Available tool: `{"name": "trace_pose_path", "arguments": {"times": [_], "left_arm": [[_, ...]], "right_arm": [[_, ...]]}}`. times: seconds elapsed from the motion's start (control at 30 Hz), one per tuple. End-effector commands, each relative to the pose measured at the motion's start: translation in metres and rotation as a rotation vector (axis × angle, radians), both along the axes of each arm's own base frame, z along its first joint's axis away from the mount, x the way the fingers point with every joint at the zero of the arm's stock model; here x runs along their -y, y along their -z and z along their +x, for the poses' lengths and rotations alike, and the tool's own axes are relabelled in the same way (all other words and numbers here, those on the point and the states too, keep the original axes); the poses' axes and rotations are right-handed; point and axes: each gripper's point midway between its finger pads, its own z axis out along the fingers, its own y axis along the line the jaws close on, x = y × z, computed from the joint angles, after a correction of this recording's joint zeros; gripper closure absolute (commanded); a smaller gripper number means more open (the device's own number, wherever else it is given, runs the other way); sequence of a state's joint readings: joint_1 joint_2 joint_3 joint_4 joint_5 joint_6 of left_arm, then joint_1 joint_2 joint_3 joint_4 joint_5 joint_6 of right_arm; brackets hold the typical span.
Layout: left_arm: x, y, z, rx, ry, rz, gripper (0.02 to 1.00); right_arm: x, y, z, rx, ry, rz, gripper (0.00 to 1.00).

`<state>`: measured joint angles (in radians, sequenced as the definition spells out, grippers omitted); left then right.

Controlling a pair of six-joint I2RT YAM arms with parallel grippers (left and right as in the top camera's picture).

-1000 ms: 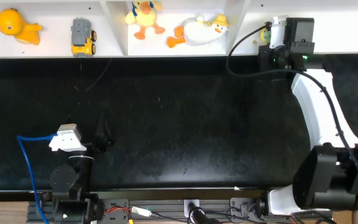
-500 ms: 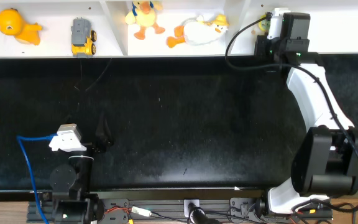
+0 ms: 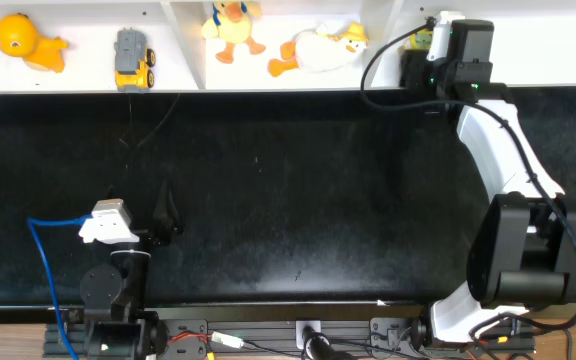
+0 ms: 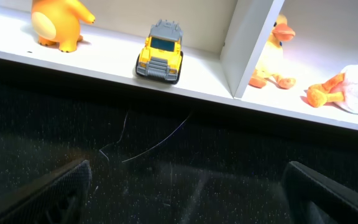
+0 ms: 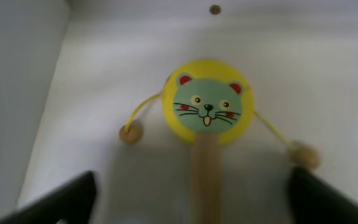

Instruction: Store Toys

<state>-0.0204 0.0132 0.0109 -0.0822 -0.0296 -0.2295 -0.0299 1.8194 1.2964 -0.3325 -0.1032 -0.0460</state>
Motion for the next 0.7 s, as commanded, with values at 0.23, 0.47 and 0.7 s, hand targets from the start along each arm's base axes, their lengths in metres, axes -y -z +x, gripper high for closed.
{"name": "trace_pose_path", "arguments": {"times": [0.23,0.47,0.7], "left_arm": [[0.004,-0.001,0.000,0.006,0.022,0.021,0.023],[0.004,-0.001,0.000,0.006,0.022,0.021,0.020],[0.004,-0.001,0.000,0.006,0.022,0.021,0.023]], "right_arm": [[0.018,-0.035,-0.048,-0.085,0.258,0.079,0.007],[0.035,-0.078,-0.130,-0.170,0.576,0.219,0.003],[0.066,-0.080,-0.226,-0.348,0.938,0.332,0.003]]}}
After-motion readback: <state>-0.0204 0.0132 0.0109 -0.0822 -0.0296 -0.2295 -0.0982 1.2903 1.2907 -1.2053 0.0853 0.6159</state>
